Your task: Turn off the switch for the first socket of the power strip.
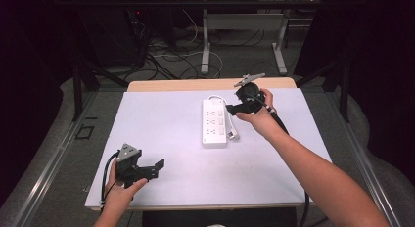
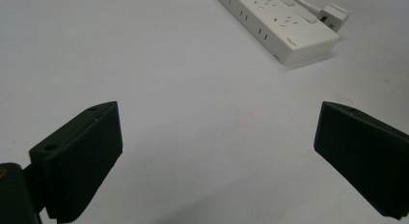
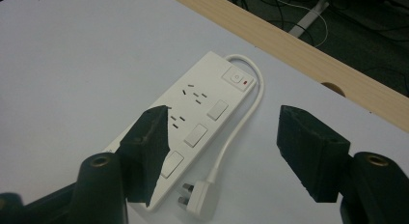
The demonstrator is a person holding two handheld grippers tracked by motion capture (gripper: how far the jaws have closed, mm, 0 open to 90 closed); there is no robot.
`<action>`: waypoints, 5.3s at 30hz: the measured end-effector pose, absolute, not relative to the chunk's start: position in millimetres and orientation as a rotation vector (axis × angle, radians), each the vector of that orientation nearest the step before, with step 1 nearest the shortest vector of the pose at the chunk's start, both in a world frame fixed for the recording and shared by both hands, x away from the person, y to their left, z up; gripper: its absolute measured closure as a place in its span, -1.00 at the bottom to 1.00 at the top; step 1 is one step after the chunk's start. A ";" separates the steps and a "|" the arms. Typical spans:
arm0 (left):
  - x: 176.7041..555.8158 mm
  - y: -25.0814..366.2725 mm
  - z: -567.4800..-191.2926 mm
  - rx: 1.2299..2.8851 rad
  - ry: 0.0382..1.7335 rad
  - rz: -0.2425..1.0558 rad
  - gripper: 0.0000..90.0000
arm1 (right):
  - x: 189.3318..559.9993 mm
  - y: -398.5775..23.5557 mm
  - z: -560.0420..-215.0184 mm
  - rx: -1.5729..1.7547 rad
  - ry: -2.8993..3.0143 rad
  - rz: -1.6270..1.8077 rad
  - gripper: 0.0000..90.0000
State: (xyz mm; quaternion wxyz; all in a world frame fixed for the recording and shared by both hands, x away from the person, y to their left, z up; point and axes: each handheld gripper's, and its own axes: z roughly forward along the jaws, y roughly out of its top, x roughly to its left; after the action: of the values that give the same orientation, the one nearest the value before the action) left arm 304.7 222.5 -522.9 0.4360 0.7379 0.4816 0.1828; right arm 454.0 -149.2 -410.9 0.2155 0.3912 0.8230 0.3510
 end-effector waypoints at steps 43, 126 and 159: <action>305.5 223.8 -522.8 1.845 1.195 0.438 -0.92 | 507.8 -128.5 -435.2 1.193 2.243 0.926 -0.02; 305.8 224.2 -523.1 1.852 1.188 0.433 -0.91 | 539.4 -105.0 -491.2 1.359 2.271 0.889 0.97; 306.3 223.7 -524.0 1.846 1.190 0.427 -0.90 | 542.3 -96.6 -515.5 1.405 2.349 0.832 1.00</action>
State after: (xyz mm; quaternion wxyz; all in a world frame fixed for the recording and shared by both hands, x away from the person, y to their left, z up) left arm 306.3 223.7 -524.0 0.4368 0.7422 0.4784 0.1716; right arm 542.3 -96.6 -515.5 0.1401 0.4862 0.8130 0.2881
